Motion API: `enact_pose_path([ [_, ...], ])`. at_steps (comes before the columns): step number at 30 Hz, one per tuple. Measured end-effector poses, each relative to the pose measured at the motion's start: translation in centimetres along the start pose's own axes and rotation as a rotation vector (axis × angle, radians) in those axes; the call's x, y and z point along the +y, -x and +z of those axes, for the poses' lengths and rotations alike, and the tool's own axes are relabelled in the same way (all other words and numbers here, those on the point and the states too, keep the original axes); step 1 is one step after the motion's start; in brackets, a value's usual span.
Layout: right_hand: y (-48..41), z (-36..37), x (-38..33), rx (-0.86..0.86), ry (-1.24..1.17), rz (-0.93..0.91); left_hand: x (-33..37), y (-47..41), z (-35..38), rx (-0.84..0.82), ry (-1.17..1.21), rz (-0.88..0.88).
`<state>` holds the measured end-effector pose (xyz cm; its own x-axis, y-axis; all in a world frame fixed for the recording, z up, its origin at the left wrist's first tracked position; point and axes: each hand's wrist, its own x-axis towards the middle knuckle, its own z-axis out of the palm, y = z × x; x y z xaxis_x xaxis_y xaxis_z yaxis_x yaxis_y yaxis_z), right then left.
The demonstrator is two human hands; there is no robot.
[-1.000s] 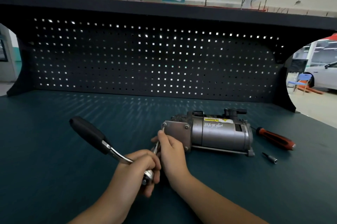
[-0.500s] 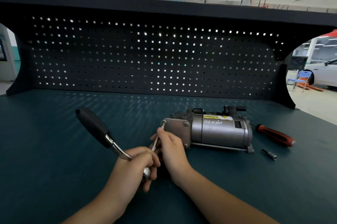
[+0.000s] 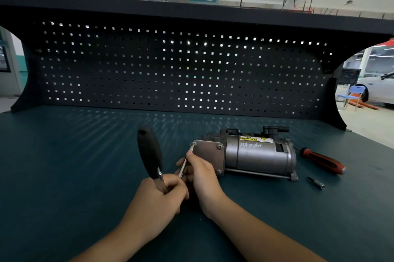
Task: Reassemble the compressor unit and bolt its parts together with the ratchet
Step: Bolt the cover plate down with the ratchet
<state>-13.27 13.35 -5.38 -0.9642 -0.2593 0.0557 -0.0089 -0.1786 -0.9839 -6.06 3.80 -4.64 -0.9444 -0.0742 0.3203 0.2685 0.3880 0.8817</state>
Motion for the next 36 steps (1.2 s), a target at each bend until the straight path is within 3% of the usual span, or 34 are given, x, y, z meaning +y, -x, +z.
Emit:
enact_pose_path([
  [8,0.4,0.3,-0.4,0.011,0.010,-0.020,0.9,-0.2,-0.2,0.007,0.400,-0.170],
  [13,0.0,-1.2,-3.7,-0.052,0.375,0.071,1.1,-0.6,-0.4,0.014,0.813,-0.413],
  [16,-0.6,-3.6,-6.8,0.235,0.580,-0.247,1.2,-1.1,-1.1,0.024,1.021,-0.521],
  [19,-1.0,-6.9,-8.3,0.500,0.880,-0.575,1.1,-1.2,-1.4,0.047,1.019,-0.543],
  [21,-1.5,-9.1,-8.2,0.490,1.055,-0.523,1.1,-1.1,-1.2,0.074,0.920,-0.507],
  [23,-1.9,-10.6,-7.5,0.407,1.225,-0.301,1.2,-1.0,-0.9,0.100,0.781,-0.441],
  [26,-2.3,-11.6,-6.1,0.303,1.669,-0.179,0.9,-0.7,-0.3,0.116,0.567,-0.337],
  [29,-2.5,-12.2,-6.1,0.240,1.672,-0.157,0.9,-0.4,0.1,0.112,0.452,-0.293],
  [31,-2.6,-12.5,-6.5,0.184,1.690,-0.142,1.1,-0.7,-0.2,0.109,0.542,-0.366],
  [36,-2.4,-12.5,-6.4,0.167,1.772,-0.163,2.0,-1.5,-1.5,0.069,1.192,-0.657],
])
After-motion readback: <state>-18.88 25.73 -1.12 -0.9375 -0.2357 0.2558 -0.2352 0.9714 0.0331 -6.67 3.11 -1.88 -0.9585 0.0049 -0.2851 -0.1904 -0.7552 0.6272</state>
